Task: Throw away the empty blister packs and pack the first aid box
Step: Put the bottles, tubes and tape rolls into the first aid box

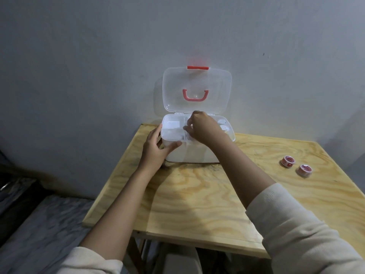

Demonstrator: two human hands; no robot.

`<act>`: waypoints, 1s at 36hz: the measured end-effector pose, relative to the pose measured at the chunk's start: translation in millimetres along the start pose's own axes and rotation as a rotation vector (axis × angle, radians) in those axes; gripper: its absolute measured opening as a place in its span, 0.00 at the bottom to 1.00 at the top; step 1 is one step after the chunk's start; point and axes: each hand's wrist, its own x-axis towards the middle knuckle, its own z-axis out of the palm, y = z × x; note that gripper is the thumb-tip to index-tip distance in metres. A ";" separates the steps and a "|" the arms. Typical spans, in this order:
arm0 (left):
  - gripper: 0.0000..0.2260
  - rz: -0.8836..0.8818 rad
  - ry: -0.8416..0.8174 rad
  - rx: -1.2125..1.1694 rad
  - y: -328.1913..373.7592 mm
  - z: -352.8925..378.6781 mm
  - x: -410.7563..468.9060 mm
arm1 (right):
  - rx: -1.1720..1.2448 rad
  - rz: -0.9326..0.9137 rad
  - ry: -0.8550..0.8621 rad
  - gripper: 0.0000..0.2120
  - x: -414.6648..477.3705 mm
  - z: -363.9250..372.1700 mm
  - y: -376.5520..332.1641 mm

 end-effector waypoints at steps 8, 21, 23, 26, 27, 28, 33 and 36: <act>0.41 0.000 0.006 0.023 -0.4 0.0 0.0 | 0.036 -0.035 -0.094 0.13 -3.8 -4.3 8.0; 0.38 -0.015 -0.067 0.039 8.7 7.4 -0.9 | 0.347 0.066 0.417 0.13 -43.2 -27.6 48.2; 0.35 -0.009 -0.054 0.020 13.6 11.9 0.0 | 0.362 0.141 0.523 0.11 -62.8 -31.1 74.4; 0.39 -0.015 -0.052 0.019 13.4 14.0 4.7 | 0.333 0.333 0.567 0.11 -97.6 -26.0 126.2; 0.42 -0.020 -0.050 0.032 11.9 13.2 6.1 | 0.327 0.407 0.556 0.12 -110.3 -22.5 144.5; 0.45 -0.028 -0.046 0.042 9.3 12.3 7.4 | 0.325 0.478 0.542 0.12 -123.1 -18.4 162.4; 0.46 -0.053 -0.016 0.039 9.5 13.8 5.2 | 0.200 0.759 0.364 0.23 -168.7 3.8 222.2; 0.47 -0.063 0.008 0.037 8.3 16.3 3.8 | 0.201 0.761 0.261 0.27 -175.6 14.6 230.1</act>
